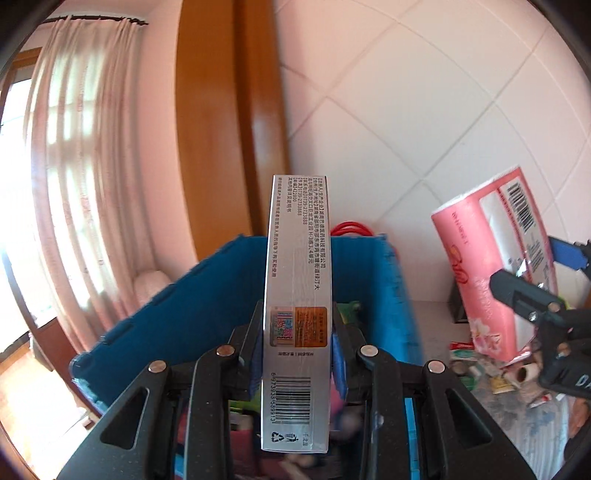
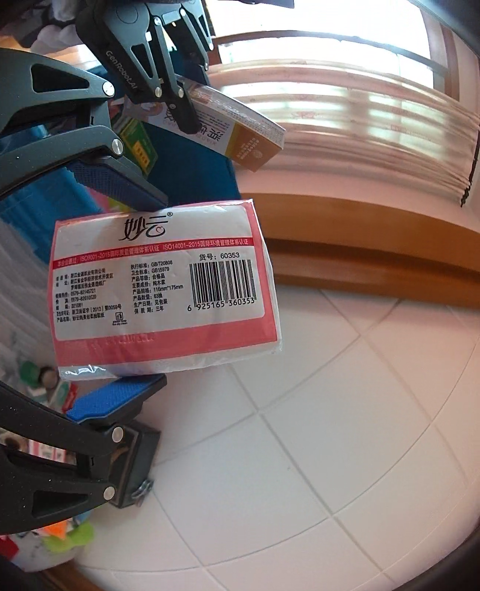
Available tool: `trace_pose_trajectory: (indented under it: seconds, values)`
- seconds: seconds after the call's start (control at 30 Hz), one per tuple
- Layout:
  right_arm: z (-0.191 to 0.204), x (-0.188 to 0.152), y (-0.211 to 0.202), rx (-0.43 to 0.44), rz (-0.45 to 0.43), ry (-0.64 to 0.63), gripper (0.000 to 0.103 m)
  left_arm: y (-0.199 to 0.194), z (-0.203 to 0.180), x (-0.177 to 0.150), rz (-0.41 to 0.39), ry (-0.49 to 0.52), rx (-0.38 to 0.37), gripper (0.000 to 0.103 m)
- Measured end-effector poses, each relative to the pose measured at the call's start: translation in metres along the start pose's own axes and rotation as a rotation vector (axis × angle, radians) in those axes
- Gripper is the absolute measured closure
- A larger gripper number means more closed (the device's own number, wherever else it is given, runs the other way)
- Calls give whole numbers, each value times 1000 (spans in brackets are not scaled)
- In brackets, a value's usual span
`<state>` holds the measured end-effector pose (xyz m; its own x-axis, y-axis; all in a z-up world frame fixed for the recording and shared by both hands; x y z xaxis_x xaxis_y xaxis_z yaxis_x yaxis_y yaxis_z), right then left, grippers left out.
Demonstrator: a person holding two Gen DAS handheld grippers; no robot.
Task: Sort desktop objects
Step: 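Carry the medicine box with left gripper while right carries the tissue pack over the crate, then open left gripper to drop the medicine box while right drops the tissue pack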
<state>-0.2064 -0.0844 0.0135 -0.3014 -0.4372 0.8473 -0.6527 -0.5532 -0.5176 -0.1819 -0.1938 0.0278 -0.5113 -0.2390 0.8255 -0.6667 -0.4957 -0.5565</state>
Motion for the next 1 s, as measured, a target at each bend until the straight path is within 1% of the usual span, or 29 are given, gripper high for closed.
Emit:
trace_pose_trajectory:
  seconds: [0.1,0.17,0.27,0.37,0.47,0.57,0.63,0.73,0.77,0.8,0.83,0.87,0.9,0.97,1.0]
  values:
    - [39,18,19,37,15,-26,16,17,37,3,26,-11,46,74]
    - [64,28,37,68,50,-30,16,29,60,2,57,-22,58,74]
    - [93,32,65,103,111,-27,16,48,88,-4,113,-38,60,74]
    - [113,31,84,83,151,-43,16,66,107,-9,157,-37,54,74]
    - [132,33,102,50,182,-71,16,79,111,-16,188,-38,41,74]
    - [140,31,111,-7,204,-119,16,88,113,-16,201,-42,30,74]
    - [141,34,111,-41,199,-139,16,92,117,-17,209,-46,25,74]
    - [141,38,113,-44,205,-126,16,93,120,-18,220,-59,10,73]
    - [141,38,113,-52,205,-130,16,92,121,-17,221,-63,7,67]
    - [142,39,114,-69,202,-141,16,92,123,-18,219,-65,5,58]
    - [142,40,113,-85,198,-151,16,93,125,-18,216,-64,4,53]
    - [142,40,113,-99,193,-162,15,91,126,-17,209,-63,5,44]
    - [144,40,113,-109,187,-173,15,87,127,-17,197,-63,6,38]
    - [145,40,112,-127,172,-185,13,83,130,-18,181,-63,3,35]
    - [144,42,110,-151,158,-191,10,79,130,-18,178,-68,3,35]
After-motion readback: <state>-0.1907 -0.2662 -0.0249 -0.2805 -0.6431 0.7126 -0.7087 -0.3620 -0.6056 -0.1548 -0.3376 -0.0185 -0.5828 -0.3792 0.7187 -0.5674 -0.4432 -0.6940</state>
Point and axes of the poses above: each gripper's, at about its wrist camera, not at the fingertips, and y roughly the way its jaws point, z to its left, x to its top, the point moved 10 cm from there along y, roughly the way its jaws point, and after that the axes turned 13 degrees about z, right-handed, at the moved point
